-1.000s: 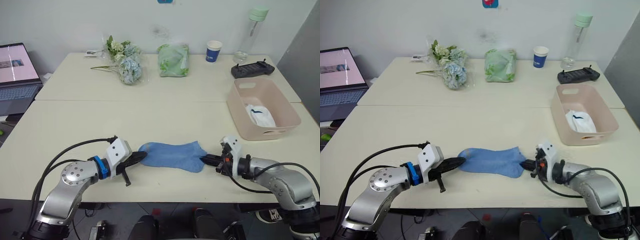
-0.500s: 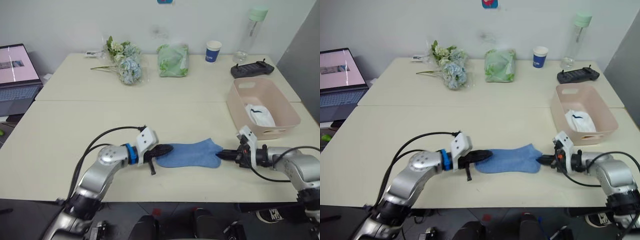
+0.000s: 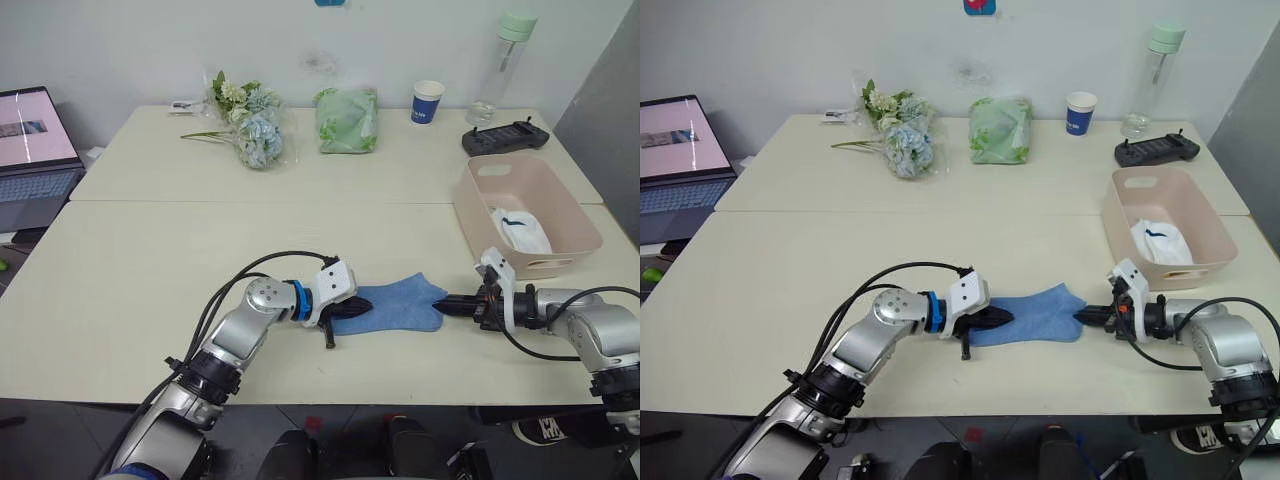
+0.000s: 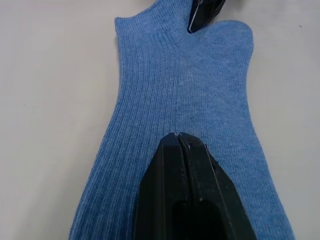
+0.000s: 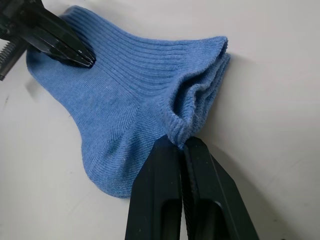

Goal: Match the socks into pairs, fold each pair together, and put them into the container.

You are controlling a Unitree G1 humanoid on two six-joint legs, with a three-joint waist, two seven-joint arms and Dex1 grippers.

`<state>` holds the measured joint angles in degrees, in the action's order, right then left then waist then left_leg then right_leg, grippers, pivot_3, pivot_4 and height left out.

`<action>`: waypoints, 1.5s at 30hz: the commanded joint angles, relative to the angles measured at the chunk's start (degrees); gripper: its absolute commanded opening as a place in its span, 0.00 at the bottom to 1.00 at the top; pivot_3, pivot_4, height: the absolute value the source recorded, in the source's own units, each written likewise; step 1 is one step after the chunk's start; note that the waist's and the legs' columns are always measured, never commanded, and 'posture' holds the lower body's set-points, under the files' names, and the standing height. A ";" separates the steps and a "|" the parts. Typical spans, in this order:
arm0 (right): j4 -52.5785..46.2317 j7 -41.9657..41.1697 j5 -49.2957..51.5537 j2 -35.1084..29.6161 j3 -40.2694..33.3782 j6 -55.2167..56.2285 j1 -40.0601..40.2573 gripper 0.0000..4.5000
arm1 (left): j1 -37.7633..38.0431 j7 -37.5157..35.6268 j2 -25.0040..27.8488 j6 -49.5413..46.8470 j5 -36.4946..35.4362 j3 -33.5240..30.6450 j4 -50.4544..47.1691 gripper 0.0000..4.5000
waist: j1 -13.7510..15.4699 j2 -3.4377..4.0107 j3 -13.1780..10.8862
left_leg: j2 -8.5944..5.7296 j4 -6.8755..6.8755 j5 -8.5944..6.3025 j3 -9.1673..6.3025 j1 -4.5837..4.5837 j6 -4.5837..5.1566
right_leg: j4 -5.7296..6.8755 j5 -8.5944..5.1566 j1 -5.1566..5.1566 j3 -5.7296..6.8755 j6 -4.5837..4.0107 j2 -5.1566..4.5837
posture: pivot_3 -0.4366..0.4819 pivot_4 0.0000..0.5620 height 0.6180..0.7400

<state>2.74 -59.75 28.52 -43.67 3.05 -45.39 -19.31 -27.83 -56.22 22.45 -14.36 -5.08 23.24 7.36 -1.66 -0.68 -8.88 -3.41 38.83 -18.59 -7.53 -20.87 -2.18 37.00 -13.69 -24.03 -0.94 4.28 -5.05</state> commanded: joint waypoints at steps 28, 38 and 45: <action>-14.63 12.37 14.93 18.75 5.60 -12.48 -10.41 0.01 | 9.26 -1.64 17.48 -24.90 -16.60 -21.09 -26.74 0.00 | -0.45 0.01 0.05 | 0.04 -0.05 0.00 -0.05 0.02 0.00 | 0.08 0.00 -0.07 0.00 0.00 0.03 | 0.48 0.27 1.00; -11.76 7.92 9.76 18.87 10.91 -8.22 -11.38 0.32 | 8.43 3.17 18.18 -22.55 -17.24 -24.79 -23.38 0.00 | -0.03 -0.01 0.02 | 0.00 -0.04 0.00 -0.06 -0.01 -0.01 | -0.02 0.00 -0.07 0.01 0.00 -0.01 | 0.48 0.27 1.00; -13.61 9.04 12.39 19.31 7.11 -11.02 -11.77 0.85 | 7.16 2.68 17.10 -21.97 -18.33 -22.57 -24.34 0.00 | -0.11 -0.01 0.02 | 0.04 -0.06 -0.01 -0.07 -0.02 -0.01 | 0.03 0.00 -0.11 0.01 -0.01 0.01 | 0.48 0.27 1.00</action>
<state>-8.51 -50.87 39.37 -24.46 11.95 -55.94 -30.39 -19.84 -53.34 39.62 -37.17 -22.63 0.93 -15.36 -1.77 -0.69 -8.86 -3.37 38.77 -18.60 -7.60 -20.89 -2.19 37.03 -13.69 -24.14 -0.93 4.28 -5.04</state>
